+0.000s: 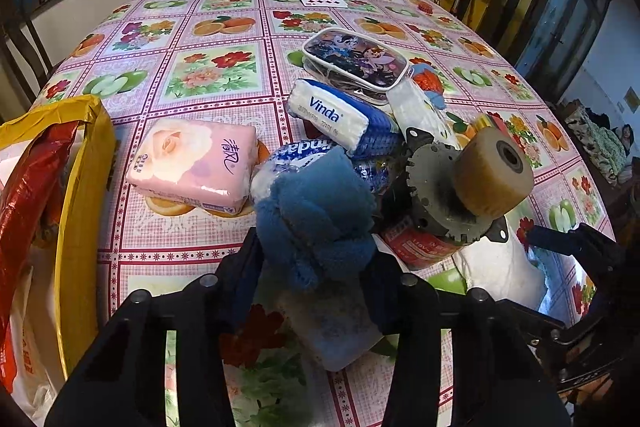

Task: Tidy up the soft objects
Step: 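Grasp the blue knitted cloth with the left tool while the right tool grasps the white towel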

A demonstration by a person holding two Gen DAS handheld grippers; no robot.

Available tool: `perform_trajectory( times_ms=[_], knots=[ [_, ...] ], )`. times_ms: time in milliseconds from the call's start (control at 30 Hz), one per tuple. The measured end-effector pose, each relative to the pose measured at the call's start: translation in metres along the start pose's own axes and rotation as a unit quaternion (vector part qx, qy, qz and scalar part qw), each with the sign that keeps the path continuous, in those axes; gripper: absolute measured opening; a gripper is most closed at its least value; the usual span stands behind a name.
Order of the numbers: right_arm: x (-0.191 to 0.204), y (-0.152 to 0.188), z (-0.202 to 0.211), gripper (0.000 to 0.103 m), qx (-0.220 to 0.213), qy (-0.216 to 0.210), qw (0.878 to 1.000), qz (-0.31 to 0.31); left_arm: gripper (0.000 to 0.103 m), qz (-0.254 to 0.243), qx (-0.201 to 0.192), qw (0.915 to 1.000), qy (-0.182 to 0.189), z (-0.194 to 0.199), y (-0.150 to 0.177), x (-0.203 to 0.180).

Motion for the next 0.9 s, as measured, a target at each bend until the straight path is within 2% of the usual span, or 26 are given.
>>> perform_trajectory(
  times_ms=[133, 200, 333, 467, 500, 667, 833, 900],
  knots=[
    [0.009, 0.004, -0.009, 0.099, 0.023, 0.043, 0.997, 0.064, 0.039, 0.013, 0.000, 0.9999, 0.005, 0.003, 0.001, 0.002],
    [0.011, 0.004, -0.009, 0.097, 0.023, 0.035, 0.996, 0.074, 0.038, 0.019, 0.002, 0.9998, 0.007, 0.004, 0.003, 0.003],
    [0.013, 0.003, -0.006, 0.087, 0.024, 0.011, 0.994, 0.102, 0.038, 0.039, 0.004, 0.9992, 0.013, 0.007, 0.006, 0.007],
    [0.012, 0.002, -0.009, 0.093, 0.031, 0.002, 0.992, 0.119, 0.038, 0.040, 0.003, 0.9991, 0.017, 0.012, 0.007, 0.005],
    [0.011, 0.002, -0.011, 0.102, 0.037, 0.005, 0.992, 0.119, 0.038, 0.038, 0.003, 0.9991, 0.018, 0.013, 0.007, 0.003],
    [0.012, 0.000, -0.016, 0.103, 0.036, 0.000, 0.991, 0.126, 0.038, 0.032, 0.006, 0.9992, 0.021, 0.015, 0.009, -0.001],
    [0.013, -0.002, -0.019, 0.103, 0.060, 0.001, 0.990, 0.131, 0.038, 0.040, 0.008, 0.9989, 0.023, 0.016, 0.009, 0.002],
    [0.014, -0.003, -0.019, 0.103, 0.053, -0.003, 0.989, 0.134, 0.038, 0.041, 0.007, 0.9989, 0.024, 0.017, 0.009, 0.003]
  ],
)
Point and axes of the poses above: each gripper's, at about its wrist camera, not at the fingertips, and z roughly against the way its jaws point, x to its left, y to its underside, the point moved 8 cm from there along -z, roughly the way its jaws point, and after that the axes turned 4 degrees about -x, right-handed, at the moved point
